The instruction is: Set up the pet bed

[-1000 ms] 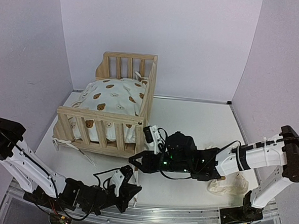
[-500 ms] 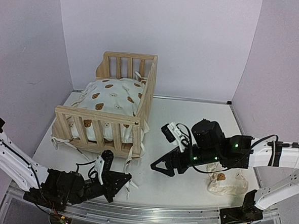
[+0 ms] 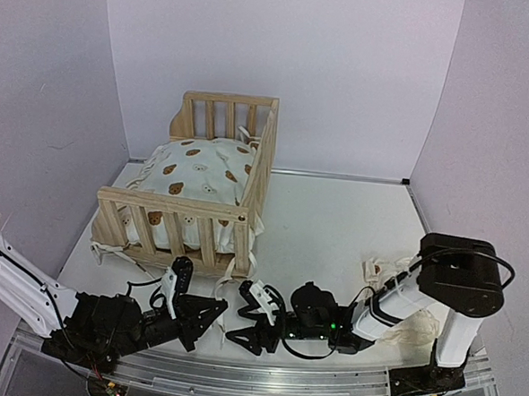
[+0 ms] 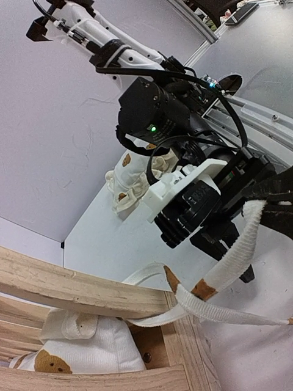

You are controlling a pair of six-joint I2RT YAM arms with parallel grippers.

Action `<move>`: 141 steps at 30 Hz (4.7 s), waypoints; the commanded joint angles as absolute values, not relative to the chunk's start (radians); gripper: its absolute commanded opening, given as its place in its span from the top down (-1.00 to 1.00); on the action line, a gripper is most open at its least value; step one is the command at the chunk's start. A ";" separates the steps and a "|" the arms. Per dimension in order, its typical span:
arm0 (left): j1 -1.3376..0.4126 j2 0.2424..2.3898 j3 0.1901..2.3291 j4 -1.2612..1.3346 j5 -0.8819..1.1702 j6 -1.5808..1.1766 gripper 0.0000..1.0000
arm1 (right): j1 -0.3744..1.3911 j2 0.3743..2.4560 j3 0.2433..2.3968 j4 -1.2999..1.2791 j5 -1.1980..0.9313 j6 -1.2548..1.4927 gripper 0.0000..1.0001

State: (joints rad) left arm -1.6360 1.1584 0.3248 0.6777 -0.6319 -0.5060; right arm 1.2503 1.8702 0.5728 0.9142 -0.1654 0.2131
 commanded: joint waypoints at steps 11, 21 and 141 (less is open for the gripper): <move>-1.621 1.114 0.305 0.657 -0.632 -0.532 1.00 | 1.325 2.223 0.769 1.551 0.112 0.161 -0.52; -1.620 1.128 0.321 0.649 -0.625 -0.525 1.00 | 1.324 2.307 0.859 1.553 0.149 0.145 -0.08; -1.296 1.577 0.849 0.198 -0.560 0.083 0.83 | 0.974 1.597 0.585 0.678 -0.397 0.450 1.00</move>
